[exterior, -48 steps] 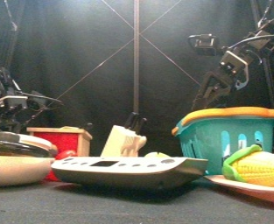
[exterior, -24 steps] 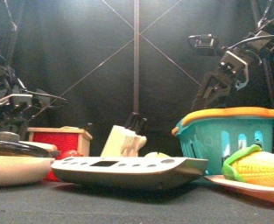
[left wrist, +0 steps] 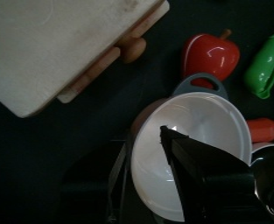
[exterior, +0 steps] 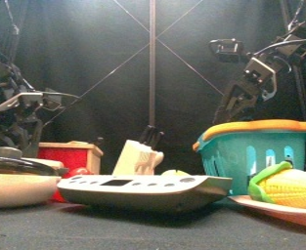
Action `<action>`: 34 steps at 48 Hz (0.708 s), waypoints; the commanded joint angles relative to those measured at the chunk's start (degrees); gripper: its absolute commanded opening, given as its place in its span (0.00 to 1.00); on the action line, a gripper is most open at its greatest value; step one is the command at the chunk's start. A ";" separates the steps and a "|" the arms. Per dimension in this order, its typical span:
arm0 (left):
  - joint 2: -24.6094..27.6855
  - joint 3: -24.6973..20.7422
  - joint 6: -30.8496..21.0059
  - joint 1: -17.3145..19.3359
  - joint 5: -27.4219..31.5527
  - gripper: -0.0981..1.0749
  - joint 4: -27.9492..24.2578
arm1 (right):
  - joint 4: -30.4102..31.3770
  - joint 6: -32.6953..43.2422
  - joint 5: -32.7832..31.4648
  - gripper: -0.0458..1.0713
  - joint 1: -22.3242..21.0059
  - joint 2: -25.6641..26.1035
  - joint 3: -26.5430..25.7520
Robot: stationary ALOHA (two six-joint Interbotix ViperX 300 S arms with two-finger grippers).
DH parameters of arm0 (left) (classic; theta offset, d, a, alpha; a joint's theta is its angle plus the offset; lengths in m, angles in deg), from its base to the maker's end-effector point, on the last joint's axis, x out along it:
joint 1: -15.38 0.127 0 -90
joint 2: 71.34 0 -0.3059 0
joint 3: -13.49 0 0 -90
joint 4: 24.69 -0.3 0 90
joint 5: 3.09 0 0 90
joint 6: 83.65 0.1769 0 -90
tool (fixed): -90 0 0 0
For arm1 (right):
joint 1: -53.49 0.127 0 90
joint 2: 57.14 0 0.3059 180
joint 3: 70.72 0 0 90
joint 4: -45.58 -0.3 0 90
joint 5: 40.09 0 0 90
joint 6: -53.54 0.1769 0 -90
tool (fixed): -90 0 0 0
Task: Place pot in front of drawer
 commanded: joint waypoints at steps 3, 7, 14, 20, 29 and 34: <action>-1.14 -1.23 0.26 -2.11 -0.09 0.71 0.00 | -0.09 -0.09 -0.18 0.92 -0.44 0.35 -0.97; -1.67 -1.58 0.26 -3.69 -0.09 0.71 -0.18 | -0.09 -0.09 -0.09 0.92 -0.44 0.26 -0.97; -2.99 -2.20 0.26 -4.57 1.41 0.71 -0.18 | 0.09 -0.09 -0.09 0.92 -0.44 0.26 -0.97; -4.92 -2.72 0.26 -4.57 4.13 0.71 -0.97 | 0.09 -0.09 -0.09 0.92 -0.44 0.26 -0.97; -8.79 -3.96 0.09 -4.83 6.06 0.71 -2.90 | -0.18 -0.09 -0.09 0.92 -0.44 0.26 -0.97; -8.96 -4.13 0.09 -6.15 5.10 0.71 -2.90 | -0.18 0.00 -0.09 0.92 -0.44 0.26 -0.97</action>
